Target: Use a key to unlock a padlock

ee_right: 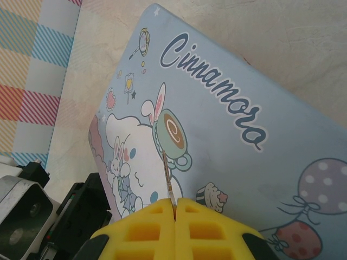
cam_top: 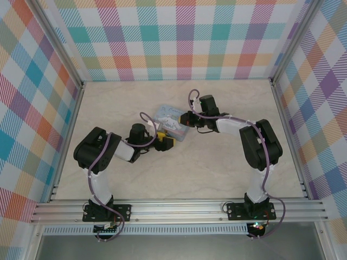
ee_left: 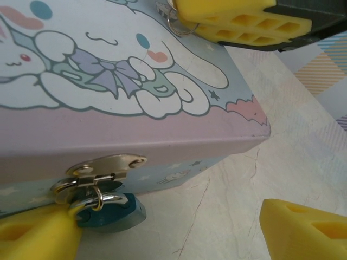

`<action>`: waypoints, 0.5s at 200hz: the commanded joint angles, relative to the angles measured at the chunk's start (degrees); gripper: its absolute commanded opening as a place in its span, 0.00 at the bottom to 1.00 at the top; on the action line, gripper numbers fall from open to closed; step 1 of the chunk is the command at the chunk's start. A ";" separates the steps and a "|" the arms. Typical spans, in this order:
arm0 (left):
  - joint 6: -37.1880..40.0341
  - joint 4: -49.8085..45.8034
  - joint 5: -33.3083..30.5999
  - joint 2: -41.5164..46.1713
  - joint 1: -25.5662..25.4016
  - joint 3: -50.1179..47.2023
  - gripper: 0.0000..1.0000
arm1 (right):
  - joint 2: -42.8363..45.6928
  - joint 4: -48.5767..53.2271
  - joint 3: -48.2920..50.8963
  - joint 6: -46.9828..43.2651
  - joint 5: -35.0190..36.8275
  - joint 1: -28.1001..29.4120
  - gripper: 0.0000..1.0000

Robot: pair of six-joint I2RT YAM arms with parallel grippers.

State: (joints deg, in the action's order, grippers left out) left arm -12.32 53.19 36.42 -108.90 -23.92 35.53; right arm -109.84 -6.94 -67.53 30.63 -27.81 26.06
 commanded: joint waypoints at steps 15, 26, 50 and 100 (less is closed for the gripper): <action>-5.55 -5.63 1.58 1.18 -1.35 1.49 0.75 | -1.08 2.92 0.63 0.04 -0.03 1.36 0.02; -5.96 -5.51 0.90 1.74 -1.39 1.23 0.73 | -1.01 2.95 0.64 0.02 -0.07 1.36 0.02; -6.34 -5.60 -0.18 1.79 -1.39 1.11 0.69 | -0.95 2.77 0.69 0.07 -0.21 1.36 0.02; -7.50 -6.53 -2.35 1.50 -1.39 1.73 0.59 | -0.99 2.63 0.71 0.08 -0.31 1.44 0.02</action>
State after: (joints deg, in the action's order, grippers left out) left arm -18.46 49.47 34.41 -108.47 -24.32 36.69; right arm -109.84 -7.05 -67.53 30.79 -27.83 26.39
